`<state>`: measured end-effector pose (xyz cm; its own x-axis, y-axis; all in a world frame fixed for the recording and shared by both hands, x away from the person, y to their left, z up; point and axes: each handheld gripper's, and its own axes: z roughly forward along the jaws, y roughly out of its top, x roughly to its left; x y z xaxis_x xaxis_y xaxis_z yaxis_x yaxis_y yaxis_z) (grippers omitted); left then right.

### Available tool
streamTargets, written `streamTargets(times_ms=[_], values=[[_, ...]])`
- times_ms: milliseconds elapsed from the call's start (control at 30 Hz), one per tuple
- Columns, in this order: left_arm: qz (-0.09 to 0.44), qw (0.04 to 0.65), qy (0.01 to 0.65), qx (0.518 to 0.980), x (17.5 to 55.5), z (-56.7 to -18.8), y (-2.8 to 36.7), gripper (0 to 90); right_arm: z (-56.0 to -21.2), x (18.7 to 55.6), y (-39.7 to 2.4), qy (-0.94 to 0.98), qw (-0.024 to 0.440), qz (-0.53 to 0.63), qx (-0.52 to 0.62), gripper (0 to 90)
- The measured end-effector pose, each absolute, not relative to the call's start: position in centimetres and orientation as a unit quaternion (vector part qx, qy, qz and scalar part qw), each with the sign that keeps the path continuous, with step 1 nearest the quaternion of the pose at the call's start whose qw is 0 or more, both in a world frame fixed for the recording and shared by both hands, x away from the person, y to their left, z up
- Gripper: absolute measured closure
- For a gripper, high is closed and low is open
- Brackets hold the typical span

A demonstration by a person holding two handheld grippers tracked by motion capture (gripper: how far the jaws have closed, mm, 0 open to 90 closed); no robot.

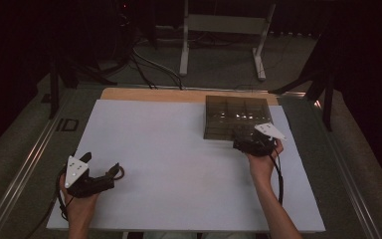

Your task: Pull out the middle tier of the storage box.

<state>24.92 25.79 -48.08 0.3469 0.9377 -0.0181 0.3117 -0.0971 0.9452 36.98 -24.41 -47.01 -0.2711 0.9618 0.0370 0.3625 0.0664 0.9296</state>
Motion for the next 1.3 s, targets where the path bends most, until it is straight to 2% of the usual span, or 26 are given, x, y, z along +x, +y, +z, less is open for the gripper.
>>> streamTargets(times_ms=[567, 1300], values=[[0.325, 0.481, 0.47, 0.665, 24.9, -48.1, 25.8, 0.8, -49.0, 38.0, -23.5, 0.661, 0.323, 0.431, 0.522, 0.0], [0.324, 0.482, 0.47, 0.664, 25.0, -48.1, 25.9, 0.8, -51.0, 38.4, -22.4, 0.636, 0.34, 0.402, 0.564, 0.6]])
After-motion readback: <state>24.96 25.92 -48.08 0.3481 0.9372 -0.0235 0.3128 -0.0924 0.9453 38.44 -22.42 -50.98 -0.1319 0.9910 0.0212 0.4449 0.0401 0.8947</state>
